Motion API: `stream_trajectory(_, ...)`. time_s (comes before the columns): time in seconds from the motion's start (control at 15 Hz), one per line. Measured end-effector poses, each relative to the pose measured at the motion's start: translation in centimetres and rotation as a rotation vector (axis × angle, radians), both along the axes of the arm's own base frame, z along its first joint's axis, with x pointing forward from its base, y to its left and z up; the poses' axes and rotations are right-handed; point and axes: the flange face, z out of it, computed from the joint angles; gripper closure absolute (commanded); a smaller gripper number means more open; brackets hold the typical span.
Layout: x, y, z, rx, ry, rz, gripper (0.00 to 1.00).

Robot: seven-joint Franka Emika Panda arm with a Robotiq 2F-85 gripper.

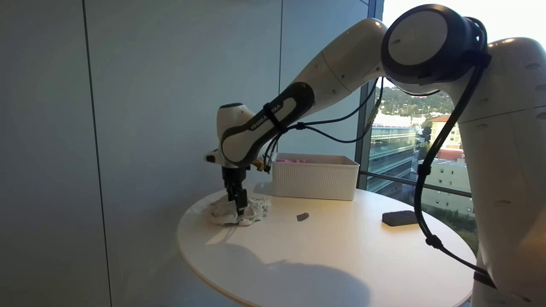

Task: Remove the white towel from the box, use it to wipe the table and then remove the rest of the towels from the box and put them on the table

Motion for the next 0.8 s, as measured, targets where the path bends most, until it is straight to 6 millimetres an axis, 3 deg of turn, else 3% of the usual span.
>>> stream_trajectory(0.27, -0.4, 1.1, 9.3, 0.035, -0.182, 0.018, 0.0)
stream_trajectory(0.47, -1.5, 0.1, 16.7, 0.009, -0.334, 0.005, 0.0)
stream_trajectory(0.6, -1.9, -2.0, 20.9, -0.016, -0.425, -0.036, 0.0)
stream_trajectory(0.8, -1.7, -7.7, 26.3, -0.023, -0.536, -0.152, 0.0)
